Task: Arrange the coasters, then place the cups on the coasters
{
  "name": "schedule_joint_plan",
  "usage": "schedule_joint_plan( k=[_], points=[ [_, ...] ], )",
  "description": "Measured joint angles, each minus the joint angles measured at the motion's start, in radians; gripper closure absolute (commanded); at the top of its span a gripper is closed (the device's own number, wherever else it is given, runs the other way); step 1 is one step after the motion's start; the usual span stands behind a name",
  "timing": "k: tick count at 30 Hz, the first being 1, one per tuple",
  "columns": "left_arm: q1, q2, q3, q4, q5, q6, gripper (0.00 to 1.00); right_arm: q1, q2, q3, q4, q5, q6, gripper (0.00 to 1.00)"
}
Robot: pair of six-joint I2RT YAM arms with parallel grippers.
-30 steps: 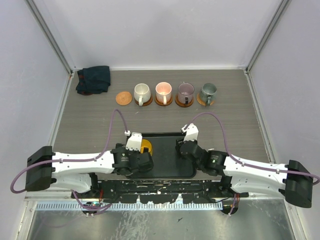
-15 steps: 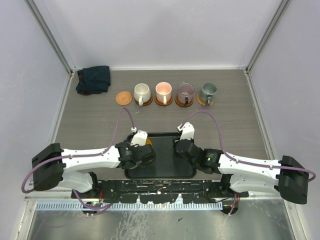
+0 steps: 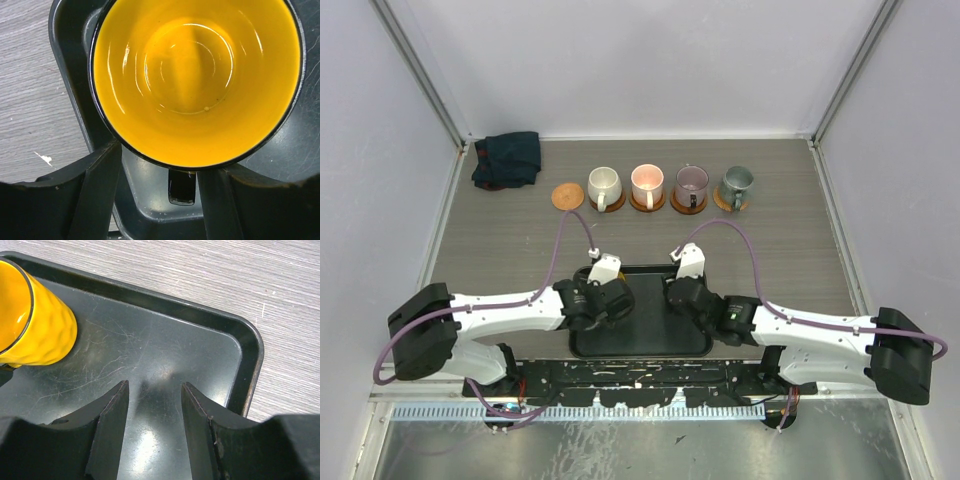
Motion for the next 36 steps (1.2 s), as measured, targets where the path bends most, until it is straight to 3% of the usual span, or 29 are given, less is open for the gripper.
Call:
schedule_joint_plan(
  k=[14,28,32,36],
  points=[
    [0.024,0.021,0.0,0.091,-0.014,-0.031,0.45,0.0,0.0,0.009,0.0,-0.008,0.0,0.49],
    [0.038,0.055,-0.014,0.13,-0.014,-0.084,0.6,0.0,0.006,0.009,-0.001,-0.008,0.012,0.49],
    [0.043,0.055,-0.027,0.141,-0.014,-0.084,0.59,0.0,0.012,0.009,-0.001,-0.008,0.015,0.49],
    [0.044,0.055,-0.034,0.15,-0.015,-0.084,0.47,0.0,0.019,0.009,-0.001,-0.008,0.017,0.49]
  ],
)
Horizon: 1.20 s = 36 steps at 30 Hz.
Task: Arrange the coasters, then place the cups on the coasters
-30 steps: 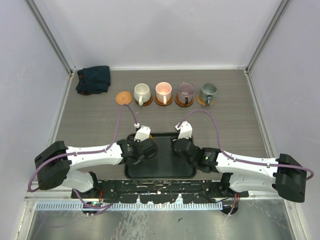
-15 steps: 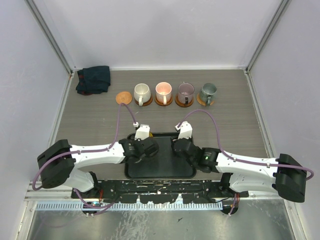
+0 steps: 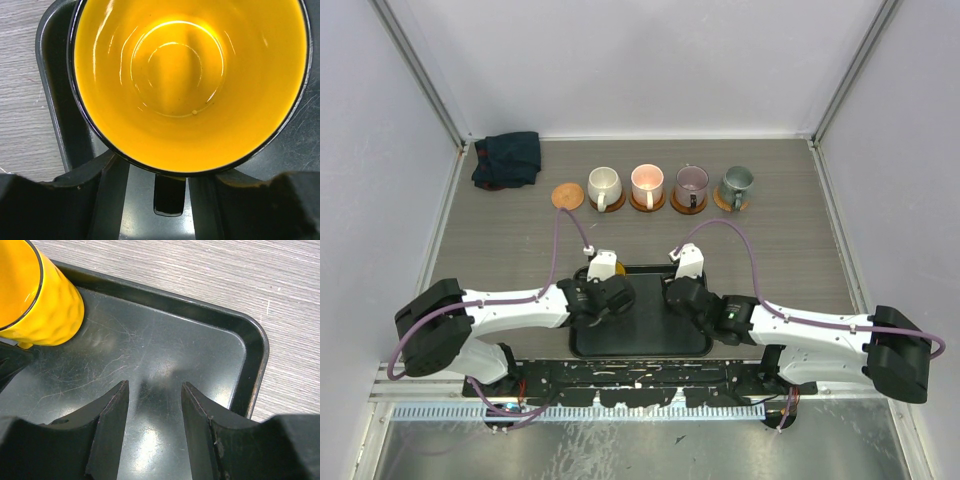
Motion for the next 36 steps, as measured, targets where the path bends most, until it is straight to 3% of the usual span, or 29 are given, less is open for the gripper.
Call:
schedule_joint_plan(
  k=[6,16,21,25,28,36],
  points=[
    [0.003,0.0,0.0,0.005,-0.007,0.002,0.46,0.0,0.0,0.0,0.0,-0.001,0.003,0.49],
    [0.005,0.0,0.0,0.018,-0.007,0.013,0.62,0.0,0.01,0.0,0.0,-0.002,0.008,0.49],
    [0.006,0.0,0.0,0.018,-0.003,0.016,0.91,0.0,0.01,0.0,0.0,-0.002,0.011,0.49],
    [0.01,0.003,0.001,0.023,0.002,0.014,0.92,0.0,0.01,0.0,0.0,-0.002,0.017,0.48],
    [0.013,0.014,0.009,0.022,0.001,0.012,1.0,0.0,0.012,0.0,0.0,-0.004,0.022,0.48],
    [0.019,0.037,0.03,0.03,0.002,0.023,1.0,0.0,0.014,0.0,0.0,-0.014,0.026,0.48]
  ],
)
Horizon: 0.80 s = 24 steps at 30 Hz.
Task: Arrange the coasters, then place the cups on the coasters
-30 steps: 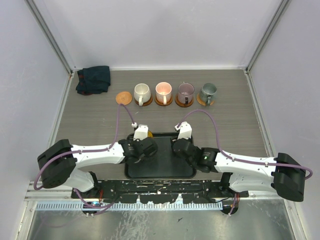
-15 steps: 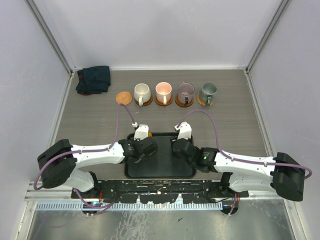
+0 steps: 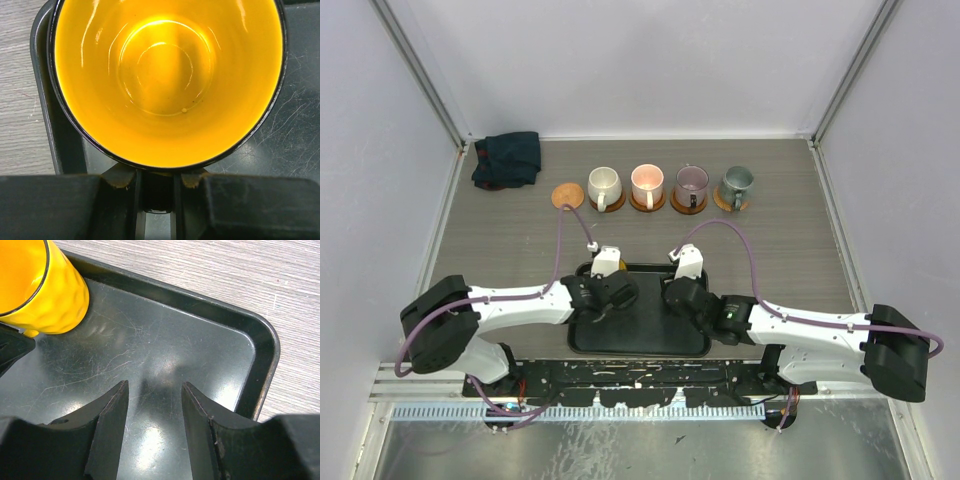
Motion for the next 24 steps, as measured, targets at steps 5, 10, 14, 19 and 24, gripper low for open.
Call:
schedule_joint_plan(
  k=[5,10,14,19,24],
  points=[
    [0.001,-0.035,-0.031,0.017,0.003,0.027,1.0,0.0,0.0,0.0,0.0,0.0,0.0,0.48],
    [0.001,-0.145,-0.084,0.005,-0.01,0.047,1.0,0.0,0.008,0.0,0.0,0.0,0.004,0.48],
    [0.001,-0.254,-0.088,-0.007,-0.04,0.069,1.0,0.0,0.017,-0.001,-0.002,0.001,0.017,0.48],
    [0.003,-0.366,-0.087,-0.004,-0.115,0.113,1.0,0.0,0.02,-0.006,0.0,0.015,0.022,0.51],
    [0.064,-0.378,-0.088,0.012,-0.144,0.174,1.0,-0.013,0.061,-0.006,0.045,0.028,0.0,0.56]
  ],
)
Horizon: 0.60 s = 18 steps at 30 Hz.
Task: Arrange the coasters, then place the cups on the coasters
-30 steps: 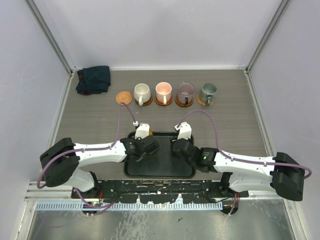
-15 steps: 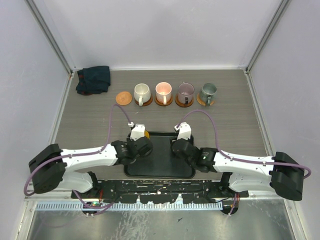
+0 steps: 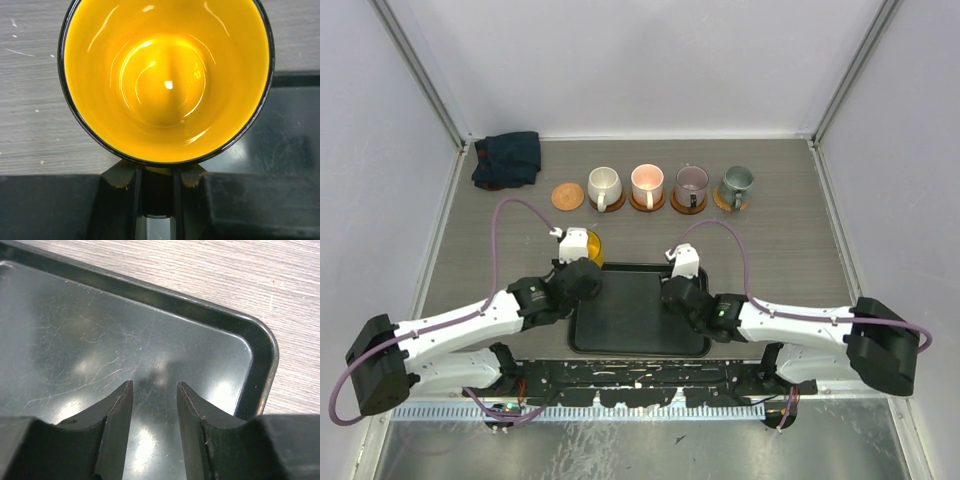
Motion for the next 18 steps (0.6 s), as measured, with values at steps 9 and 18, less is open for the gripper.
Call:
schedule_joint_plan(
  k=[9,18],
  points=[
    [0.288,0.003,0.0,0.101,0.071,0.132,1.0,-0.184,0.135,0.076,0.106,-0.094,-0.11,0.67],
    [0.589,0.132,0.051,0.185,0.231,0.255,1.0,-0.337,0.388,0.328,0.194,-0.268,-0.222,0.91]
  ],
)
